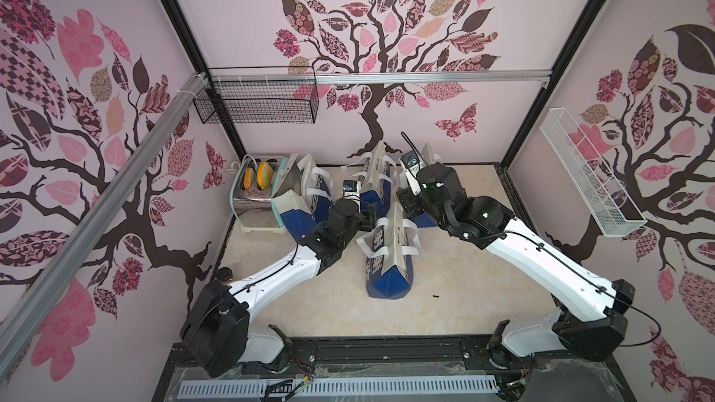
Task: Open the takeout bag
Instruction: Open the takeout bag at the center of the board.
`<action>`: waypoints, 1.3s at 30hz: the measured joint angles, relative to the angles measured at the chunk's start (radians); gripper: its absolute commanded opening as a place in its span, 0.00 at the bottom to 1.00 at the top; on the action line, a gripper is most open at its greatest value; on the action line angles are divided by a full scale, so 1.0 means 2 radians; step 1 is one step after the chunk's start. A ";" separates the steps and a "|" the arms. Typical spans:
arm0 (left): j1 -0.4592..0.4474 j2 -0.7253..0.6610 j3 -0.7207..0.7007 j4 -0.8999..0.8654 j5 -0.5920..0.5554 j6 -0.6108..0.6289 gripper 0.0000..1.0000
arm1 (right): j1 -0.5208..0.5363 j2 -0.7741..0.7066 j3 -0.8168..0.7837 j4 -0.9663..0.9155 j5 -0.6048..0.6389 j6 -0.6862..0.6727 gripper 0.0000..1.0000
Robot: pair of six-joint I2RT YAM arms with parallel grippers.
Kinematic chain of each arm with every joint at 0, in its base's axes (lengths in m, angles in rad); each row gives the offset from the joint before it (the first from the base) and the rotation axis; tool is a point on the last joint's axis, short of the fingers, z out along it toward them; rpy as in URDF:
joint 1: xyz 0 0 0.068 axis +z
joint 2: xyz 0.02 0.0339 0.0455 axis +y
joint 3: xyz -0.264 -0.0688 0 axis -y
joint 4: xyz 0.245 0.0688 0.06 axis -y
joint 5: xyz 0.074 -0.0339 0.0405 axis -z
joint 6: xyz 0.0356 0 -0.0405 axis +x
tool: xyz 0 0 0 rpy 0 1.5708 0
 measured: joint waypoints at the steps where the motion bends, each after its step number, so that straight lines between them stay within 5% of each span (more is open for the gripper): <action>1: 0.002 0.010 0.001 0.011 0.008 -0.001 0.65 | -0.002 0.002 0.000 0.004 0.001 -0.005 0.73; 19: 0.033 0.165 0.026 0.216 0.057 -0.043 0.51 | -0.022 0.047 0.018 0.049 0.014 -0.071 0.70; 28: 0.035 0.210 0.038 0.297 0.052 -0.048 0.20 | -0.040 0.049 -0.026 0.129 0.000 -0.142 0.68; 35: 0.036 0.224 0.034 0.349 0.048 -0.051 0.19 | -0.108 0.050 -0.105 0.227 -0.049 -0.170 0.70; 39: 0.036 0.233 0.034 0.373 0.048 -0.054 0.28 | -0.120 0.083 -0.110 0.272 -0.067 -0.194 0.70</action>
